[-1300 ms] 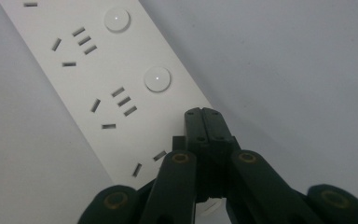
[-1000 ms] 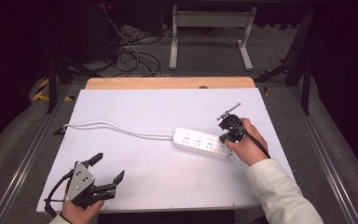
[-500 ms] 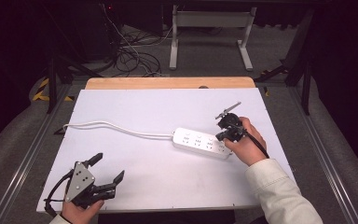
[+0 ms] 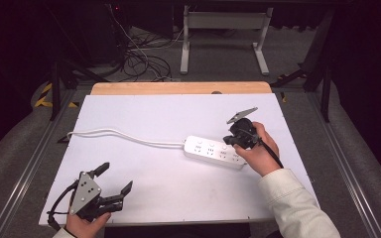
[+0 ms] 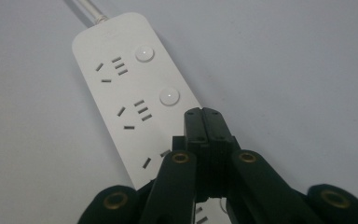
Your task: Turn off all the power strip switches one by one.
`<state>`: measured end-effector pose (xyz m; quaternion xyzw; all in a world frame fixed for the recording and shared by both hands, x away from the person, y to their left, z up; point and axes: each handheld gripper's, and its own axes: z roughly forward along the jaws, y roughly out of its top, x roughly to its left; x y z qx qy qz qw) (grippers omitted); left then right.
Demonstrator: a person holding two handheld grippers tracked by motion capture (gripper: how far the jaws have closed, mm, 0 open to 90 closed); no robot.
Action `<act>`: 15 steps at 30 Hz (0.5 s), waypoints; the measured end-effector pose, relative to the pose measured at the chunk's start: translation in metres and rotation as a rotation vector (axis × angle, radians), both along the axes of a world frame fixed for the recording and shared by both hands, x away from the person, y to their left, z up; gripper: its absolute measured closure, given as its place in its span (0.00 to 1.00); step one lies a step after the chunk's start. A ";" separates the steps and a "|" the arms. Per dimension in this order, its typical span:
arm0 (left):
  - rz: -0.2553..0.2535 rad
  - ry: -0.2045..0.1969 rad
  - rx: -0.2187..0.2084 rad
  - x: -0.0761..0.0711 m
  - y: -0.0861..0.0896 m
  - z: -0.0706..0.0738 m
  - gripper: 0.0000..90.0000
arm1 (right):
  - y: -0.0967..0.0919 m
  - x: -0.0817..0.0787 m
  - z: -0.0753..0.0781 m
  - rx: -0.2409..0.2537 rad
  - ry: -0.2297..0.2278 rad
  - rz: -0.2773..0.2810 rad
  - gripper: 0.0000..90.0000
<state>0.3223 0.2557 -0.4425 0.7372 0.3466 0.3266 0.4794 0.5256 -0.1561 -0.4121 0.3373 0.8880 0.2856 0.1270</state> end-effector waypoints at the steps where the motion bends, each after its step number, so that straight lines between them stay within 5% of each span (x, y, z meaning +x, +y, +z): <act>1: 0.000 0.000 0.000 0.000 0.000 0.000 0.15 | 0.002 0.001 -0.002 0.002 0.011 0.004 1.00; 15: -0.001 -0.003 0.002 0.000 0.000 0.000 0.15 | 0.010 0.009 -0.015 -0.045 0.046 0.002 1.00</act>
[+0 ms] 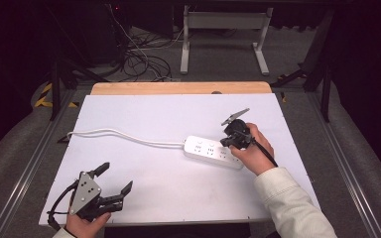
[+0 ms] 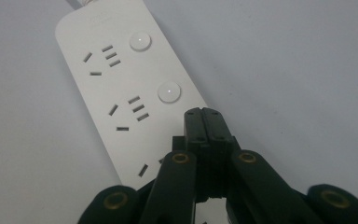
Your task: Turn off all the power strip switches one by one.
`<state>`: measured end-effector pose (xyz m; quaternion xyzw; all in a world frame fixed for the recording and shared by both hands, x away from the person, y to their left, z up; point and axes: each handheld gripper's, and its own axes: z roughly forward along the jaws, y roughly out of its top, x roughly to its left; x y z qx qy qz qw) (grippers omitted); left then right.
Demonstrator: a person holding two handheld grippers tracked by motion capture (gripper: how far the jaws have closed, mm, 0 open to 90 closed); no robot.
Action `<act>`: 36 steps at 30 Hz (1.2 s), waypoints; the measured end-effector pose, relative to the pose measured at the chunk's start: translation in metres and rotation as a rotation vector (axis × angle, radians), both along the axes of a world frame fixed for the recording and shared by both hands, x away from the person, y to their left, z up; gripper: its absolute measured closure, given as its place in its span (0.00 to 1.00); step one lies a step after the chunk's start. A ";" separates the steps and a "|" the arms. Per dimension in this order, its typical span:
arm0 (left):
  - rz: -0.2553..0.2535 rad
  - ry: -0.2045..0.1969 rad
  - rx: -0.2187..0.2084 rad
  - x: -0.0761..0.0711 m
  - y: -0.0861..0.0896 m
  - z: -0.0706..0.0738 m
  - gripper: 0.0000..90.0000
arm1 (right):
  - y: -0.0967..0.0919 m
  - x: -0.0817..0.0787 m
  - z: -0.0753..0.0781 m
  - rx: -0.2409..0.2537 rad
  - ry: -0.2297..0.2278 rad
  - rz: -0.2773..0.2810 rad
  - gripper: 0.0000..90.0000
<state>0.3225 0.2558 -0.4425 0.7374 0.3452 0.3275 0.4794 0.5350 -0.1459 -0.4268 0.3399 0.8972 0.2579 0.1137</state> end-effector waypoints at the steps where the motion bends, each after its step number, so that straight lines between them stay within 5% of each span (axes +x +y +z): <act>1: 0.000 0.000 0.000 0.000 0.000 0.000 0.15 | 0.000 0.000 0.000 0.000 0.000 0.000 1.00; 10: 0.000 0.002 -0.001 0.000 0.000 0.000 0.15 | 0.004 0.000 -0.006 -0.048 0.009 -0.015 1.00; 14: 0.002 0.003 -0.003 0.000 0.000 0.000 0.15 | 0.002 0.001 -0.007 0.003 0.057 -0.048 1.00; 25: 0.002 0.002 -0.003 0.000 0.000 0.000 0.15 | 0.005 0.000 -0.009 -0.027 0.025 -0.058 1.00; 36: 0.000 0.001 -0.002 -0.001 0.000 0.000 0.15 | 0.003 0.001 -0.009 -0.027 0.041 -0.083 1.00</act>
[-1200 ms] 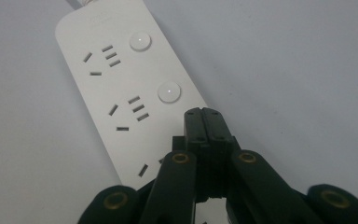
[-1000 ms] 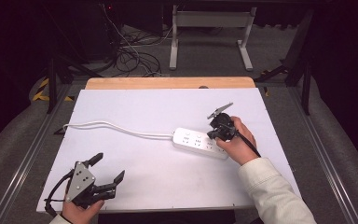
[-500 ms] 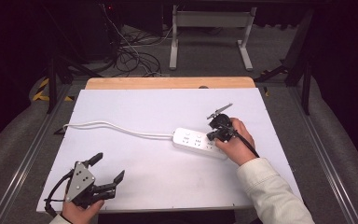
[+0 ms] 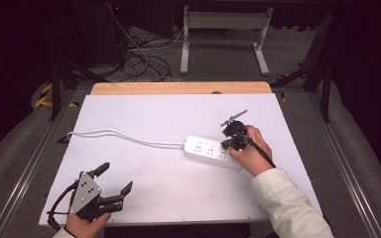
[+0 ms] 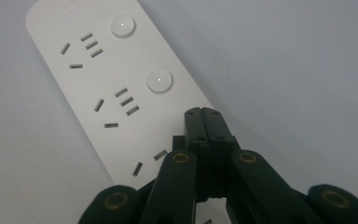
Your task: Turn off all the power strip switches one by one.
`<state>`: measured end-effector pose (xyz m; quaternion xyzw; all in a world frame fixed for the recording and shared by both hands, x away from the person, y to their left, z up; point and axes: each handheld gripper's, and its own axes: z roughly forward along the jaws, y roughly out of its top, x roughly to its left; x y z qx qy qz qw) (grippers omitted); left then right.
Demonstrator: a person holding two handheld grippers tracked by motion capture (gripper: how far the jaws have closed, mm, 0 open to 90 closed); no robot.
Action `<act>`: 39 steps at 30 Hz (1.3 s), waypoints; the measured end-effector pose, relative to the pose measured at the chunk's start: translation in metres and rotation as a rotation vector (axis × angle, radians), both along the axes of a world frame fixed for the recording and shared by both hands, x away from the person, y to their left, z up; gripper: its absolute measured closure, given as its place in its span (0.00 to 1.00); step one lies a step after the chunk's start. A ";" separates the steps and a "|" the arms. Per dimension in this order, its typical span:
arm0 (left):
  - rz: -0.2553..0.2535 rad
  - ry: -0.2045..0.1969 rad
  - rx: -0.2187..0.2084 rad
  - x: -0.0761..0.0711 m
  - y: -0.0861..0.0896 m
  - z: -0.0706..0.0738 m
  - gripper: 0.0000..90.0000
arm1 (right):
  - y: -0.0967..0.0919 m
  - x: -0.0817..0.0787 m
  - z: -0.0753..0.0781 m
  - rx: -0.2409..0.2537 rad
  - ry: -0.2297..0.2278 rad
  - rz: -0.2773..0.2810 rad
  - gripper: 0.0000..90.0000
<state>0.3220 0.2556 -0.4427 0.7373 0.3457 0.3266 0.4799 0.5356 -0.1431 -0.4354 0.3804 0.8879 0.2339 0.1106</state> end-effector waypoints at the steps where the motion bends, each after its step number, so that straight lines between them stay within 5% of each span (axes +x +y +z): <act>1: 0.000 0.000 0.000 0.000 0.000 0.000 0.15 | -0.001 0.000 0.000 0.003 0.005 -0.004 1.00; 26: -0.001 -0.003 -0.002 0.000 0.000 0.000 0.15 | 0.007 -0.002 -0.003 -0.008 -0.041 -0.003 1.00; 29: 0.000 -0.002 0.000 0.000 0.000 0.000 0.15 | 0.004 -0.006 0.005 0.018 -0.068 0.012 1.00; 31: 0.000 0.002 0.007 0.002 0.001 0.000 0.15 | 0.000 -0.011 0.019 0.099 -0.109 0.023 1.00; 39: 0.000 -0.003 0.003 0.001 -0.001 0.000 0.15 | 0.009 -0.009 0.025 0.113 -0.110 0.053 1.00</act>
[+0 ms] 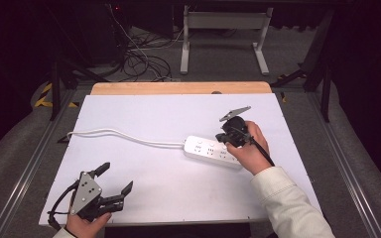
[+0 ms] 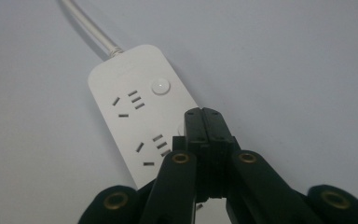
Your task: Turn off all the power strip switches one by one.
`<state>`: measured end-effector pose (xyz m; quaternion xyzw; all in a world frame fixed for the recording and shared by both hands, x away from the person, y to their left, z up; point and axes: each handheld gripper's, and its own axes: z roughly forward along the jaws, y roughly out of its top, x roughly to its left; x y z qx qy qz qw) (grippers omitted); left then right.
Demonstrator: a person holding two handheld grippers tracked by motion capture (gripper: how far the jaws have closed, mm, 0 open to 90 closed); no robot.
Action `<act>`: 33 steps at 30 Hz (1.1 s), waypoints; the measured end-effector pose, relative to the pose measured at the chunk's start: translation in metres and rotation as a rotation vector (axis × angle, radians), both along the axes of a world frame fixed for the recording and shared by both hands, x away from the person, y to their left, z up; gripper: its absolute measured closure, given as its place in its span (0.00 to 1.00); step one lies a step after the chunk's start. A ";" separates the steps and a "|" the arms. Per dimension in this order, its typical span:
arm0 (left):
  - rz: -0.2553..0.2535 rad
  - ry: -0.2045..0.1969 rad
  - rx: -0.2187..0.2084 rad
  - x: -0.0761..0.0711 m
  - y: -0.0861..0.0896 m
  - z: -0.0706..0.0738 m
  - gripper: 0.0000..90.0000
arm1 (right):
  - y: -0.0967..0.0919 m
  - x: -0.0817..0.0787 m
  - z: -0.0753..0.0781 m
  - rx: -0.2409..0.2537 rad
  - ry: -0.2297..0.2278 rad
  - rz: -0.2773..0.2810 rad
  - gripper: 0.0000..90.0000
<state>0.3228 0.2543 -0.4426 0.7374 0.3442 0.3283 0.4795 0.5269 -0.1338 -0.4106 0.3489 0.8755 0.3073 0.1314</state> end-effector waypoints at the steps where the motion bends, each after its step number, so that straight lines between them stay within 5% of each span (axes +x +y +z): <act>1: 0.000 0.001 0.005 0.000 0.000 0.000 0.15 | 0.002 0.000 -0.001 0.000 0.004 0.002 1.00; 12: -0.001 0.002 0.004 0.001 0.001 0.000 0.15 | 0.020 0.012 -0.013 0.035 0.100 -0.019 1.00; 33: 0.000 -0.001 0.001 0.000 0.001 0.000 0.15 | 0.026 0.018 -0.025 -0.053 0.093 -0.018 1.00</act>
